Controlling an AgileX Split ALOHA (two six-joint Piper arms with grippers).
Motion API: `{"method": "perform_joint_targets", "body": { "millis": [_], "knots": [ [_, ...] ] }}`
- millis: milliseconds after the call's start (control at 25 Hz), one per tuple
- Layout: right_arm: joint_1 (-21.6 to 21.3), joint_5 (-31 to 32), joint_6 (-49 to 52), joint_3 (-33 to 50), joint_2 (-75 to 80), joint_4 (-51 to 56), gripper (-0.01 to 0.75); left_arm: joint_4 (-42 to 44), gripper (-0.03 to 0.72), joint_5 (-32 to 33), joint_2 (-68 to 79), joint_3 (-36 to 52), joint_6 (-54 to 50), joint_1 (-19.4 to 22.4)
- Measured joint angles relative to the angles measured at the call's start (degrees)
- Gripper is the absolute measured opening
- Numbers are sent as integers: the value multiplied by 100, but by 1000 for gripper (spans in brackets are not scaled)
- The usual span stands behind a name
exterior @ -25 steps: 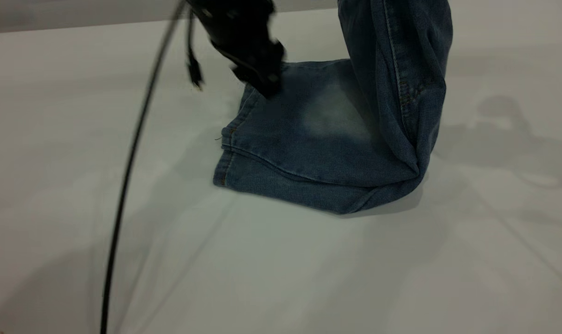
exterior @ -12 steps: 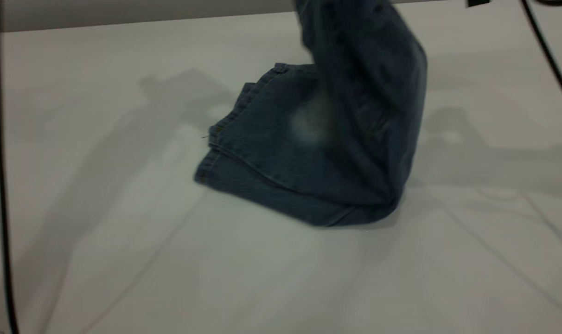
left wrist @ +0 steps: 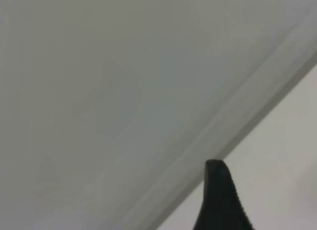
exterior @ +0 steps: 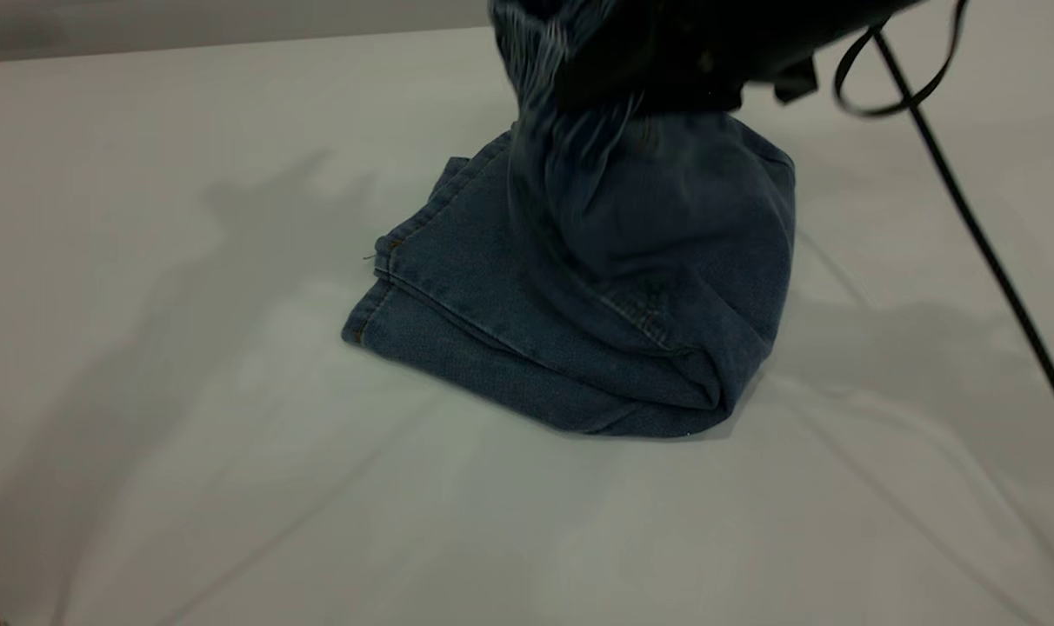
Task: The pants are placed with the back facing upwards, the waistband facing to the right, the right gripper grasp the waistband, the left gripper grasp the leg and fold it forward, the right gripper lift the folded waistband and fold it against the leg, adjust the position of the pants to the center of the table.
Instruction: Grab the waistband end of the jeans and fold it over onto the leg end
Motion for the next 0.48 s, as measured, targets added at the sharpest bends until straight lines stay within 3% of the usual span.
{"method": "perform_joint_targets", "body": {
  "millis": [160, 320, 480],
  "knots": [
    [288, -126, -331, 0, 384, 317, 90, 0, 419, 0, -129, 0, 0, 0],
    [328, 290, -738, -14, 577, 291, 92, -8, 419, 0, -142, 0, 0, -3],
    [323, 565, -770, -49, 606, 263, 140, -8, 419, 0, -142, 0, 0, -8]
  ]
}}
